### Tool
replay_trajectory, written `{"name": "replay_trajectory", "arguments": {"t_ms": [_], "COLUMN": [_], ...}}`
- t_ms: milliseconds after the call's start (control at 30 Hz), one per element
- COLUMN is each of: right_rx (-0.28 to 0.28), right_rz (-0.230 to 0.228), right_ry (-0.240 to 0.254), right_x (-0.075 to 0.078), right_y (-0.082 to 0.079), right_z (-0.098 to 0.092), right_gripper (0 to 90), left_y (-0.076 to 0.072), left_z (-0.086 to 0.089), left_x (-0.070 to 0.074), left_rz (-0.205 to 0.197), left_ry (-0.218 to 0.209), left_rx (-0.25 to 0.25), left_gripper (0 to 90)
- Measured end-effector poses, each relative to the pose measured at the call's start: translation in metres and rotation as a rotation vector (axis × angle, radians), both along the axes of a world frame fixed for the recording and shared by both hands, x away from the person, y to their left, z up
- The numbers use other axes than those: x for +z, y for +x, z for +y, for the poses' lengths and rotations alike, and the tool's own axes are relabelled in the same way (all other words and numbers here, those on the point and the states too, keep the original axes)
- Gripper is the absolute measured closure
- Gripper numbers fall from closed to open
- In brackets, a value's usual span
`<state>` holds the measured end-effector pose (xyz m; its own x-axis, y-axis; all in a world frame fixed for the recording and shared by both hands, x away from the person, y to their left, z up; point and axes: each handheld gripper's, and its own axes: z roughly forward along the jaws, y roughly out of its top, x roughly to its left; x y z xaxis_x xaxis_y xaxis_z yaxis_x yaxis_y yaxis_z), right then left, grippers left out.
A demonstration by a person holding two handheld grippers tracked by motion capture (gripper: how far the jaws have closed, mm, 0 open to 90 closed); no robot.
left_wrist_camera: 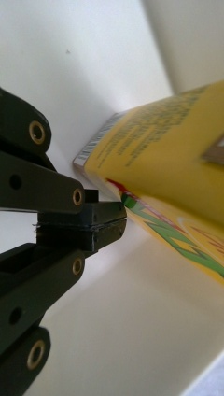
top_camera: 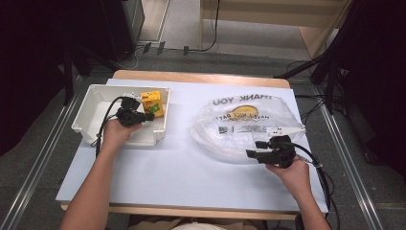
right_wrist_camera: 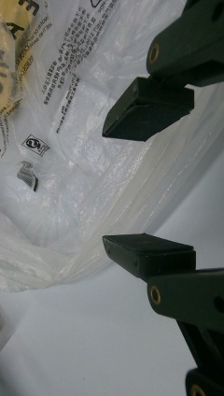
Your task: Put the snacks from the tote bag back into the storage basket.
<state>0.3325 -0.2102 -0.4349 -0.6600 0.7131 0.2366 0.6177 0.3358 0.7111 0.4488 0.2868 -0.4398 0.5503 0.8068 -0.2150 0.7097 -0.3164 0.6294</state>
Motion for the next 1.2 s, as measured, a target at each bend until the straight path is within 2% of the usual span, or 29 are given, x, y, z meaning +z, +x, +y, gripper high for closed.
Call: {"name": "replay_trajectory", "arguments": {"t_ms": [267, 500, 667, 800, 900, 1033, 1200], "right_rx": [0.002, 0.001, -0.002, 0.002, 0.008, 0.009, 0.012], "right_rz": [0.001, 0.000, -0.006, -0.001, 0.005, 0.000, -0.001], "right_ry": [-0.005, -0.005, -0.003, 0.009, 0.034, 0.034, 0.036], "right_x": [0.000, 0.000, 0.001, 0.001, 0.001, 0.002, 0.003], "right_y": [-0.001, -0.002, -0.003, -0.003, -0.003, -0.004, -0.005], "right_z": [0.000, 0.000, 0.000, 0.000, 0.000, -0.001, 0.000], "right_gripper": [42.3, 42.2, 42.2, 42.0, 41.7, 41.6, 41.6], "left_y": [0.004, 0.007, 0.011, 0.012, 0.011, 0.007, 0.003], "left_z": [0.002, -0.001, -0.004, -0.005, -0.002, 0.000, -0.001], "left_x": [-0.002, -0.003, -0.006, -0.007, -0.004, 0.001, 0.008], "left_rz": [-0.004, -0.015, -0.010, -0.009, 0.008, 0.016, 0.030], "left_ry": [-0.010, 0.006, -0.022, -0.022, -0.055, -0.053, -0.062], "left_rx": [0.017, 0.030, 0.030, 0.012, 0.017, 0.009, -0.006], "left_gripper": [90.0, 90.0, 90.0, 90.0, 90.0, 87.4, 79.9]}}
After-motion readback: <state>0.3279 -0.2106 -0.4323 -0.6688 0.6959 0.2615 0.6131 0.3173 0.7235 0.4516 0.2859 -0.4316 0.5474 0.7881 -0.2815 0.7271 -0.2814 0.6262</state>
